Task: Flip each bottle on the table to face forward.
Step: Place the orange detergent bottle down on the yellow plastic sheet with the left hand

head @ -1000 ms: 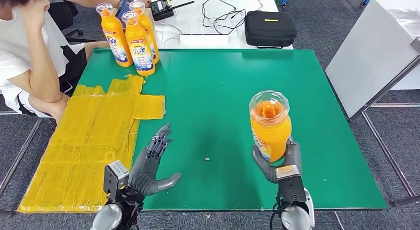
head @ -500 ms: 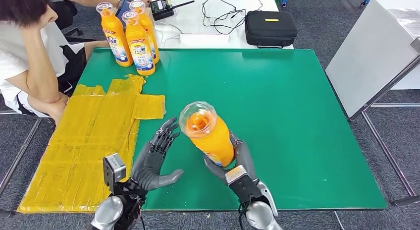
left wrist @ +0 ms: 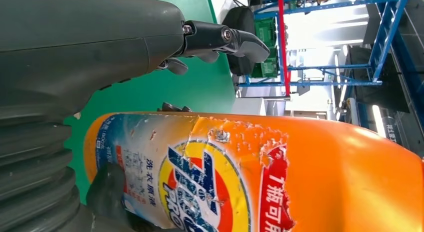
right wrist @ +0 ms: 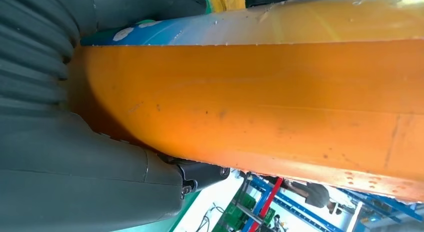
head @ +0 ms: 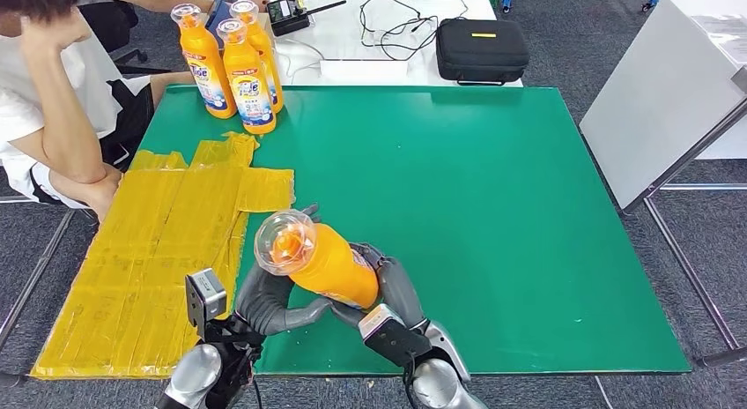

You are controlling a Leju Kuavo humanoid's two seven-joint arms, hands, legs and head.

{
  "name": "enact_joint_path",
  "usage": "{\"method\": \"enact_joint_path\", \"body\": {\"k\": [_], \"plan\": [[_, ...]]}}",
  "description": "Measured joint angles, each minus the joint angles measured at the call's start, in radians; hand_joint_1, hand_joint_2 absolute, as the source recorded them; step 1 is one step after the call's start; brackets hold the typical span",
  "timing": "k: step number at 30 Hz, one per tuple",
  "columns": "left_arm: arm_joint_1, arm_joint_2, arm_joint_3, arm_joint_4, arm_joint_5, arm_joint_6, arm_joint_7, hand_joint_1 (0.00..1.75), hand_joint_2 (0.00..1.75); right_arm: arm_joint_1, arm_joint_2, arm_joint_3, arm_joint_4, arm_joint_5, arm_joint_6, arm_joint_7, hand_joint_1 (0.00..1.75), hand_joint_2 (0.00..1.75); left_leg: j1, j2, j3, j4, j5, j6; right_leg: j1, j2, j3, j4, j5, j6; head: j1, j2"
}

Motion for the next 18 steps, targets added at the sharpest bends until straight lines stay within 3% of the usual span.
{"method": "enact_joint_path", "body": {"k": [18], "plan": [[-0.004,0.000,-0.011,-0.022,0.001,0.053,-0.069,0.00,1.75,-0.040,0.014,0.036,0.118,-0.013,-0.004,0.011,1.75,1.75,0.000,0.000,0.000,0.000,0.000,0.000,0.000,0.000,0.000,0.000,0.000,0.000,0.000,0.000]]}}
